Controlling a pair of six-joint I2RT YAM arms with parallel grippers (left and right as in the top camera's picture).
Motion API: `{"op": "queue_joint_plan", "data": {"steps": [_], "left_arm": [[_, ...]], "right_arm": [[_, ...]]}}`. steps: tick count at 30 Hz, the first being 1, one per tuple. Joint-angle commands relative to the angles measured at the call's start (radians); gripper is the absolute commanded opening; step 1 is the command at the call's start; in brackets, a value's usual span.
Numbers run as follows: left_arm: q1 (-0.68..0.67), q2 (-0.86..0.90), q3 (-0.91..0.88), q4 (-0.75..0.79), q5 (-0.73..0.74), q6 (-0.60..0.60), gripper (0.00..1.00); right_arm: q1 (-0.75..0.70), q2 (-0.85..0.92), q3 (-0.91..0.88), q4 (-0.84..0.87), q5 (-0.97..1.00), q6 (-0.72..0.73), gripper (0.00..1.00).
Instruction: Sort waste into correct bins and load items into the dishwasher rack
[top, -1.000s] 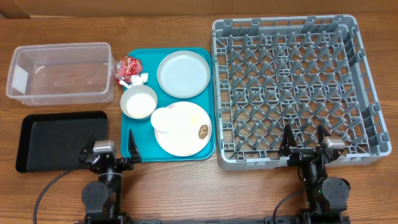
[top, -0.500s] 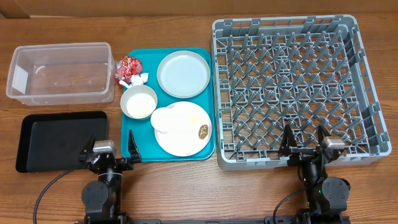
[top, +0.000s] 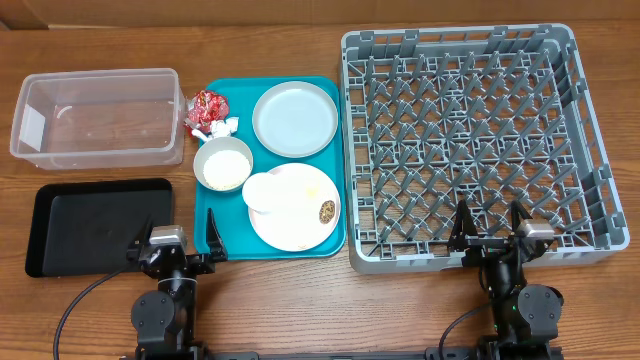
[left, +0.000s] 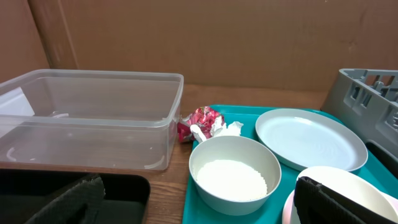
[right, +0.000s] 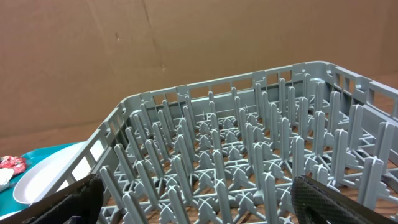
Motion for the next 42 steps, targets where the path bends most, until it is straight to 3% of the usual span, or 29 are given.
{"op": "queue_joint_plan", "data": {"steps": [1,6,10,13,18,22,33,36,42], "left_arm": [[-0.005,-0.004,-0.003,0.001,0.016,0.011,1.0],[-0.007,-0.004,-0.002,0.001,0.045,-0.068,1.0],[-0.007,-0.004,0.001,0.02,0.121,-0.283,1.0],[-0.007,-0.004,0.031,0.069,0.26,-0.29,1.0],[-0.007,0.005,0.252,-0.063,0.194,-0.246,1.0],[-0.007,0.119,0.483,-0.275,0.194,-0.202,1.0],[-0.007,0.754,1.111,-0.834,0.203,-0.201,1.0],[-0.007,0.849,1.196,-0.897,0.203,-0.19,1.0],[-0.007,0.909,1.202,-0.915,0.385,-0.153,1.0]], "right_arm": [[-0.002,-0.009,-0.01,0.009,-0.029,0.0,1.0],[-0.002,-0.009,-0.01,0.037,-0.146,0.0,1.0],[-0.002,-0.009,-0.008,0.04,-0.377,0.009,1.0],[-0.002,-0.009,0.034,0.032,-0.409,0.079,1.0],[-0.002,0.013,0.223,-0.077,-0.435,0.083,1.0],[-0.002,0.173,0.428,-0.246,-0.436,0.084,1.0],[-0.002,0.936,1.207,-0.817,-0.435,0.038,1.0],[-0.002,1.043,1.295,-0.884,-0.436,0.053,1.0],[-0.002,1.136,1.299,-0.956,-0.45,0.051,1.0]]}}
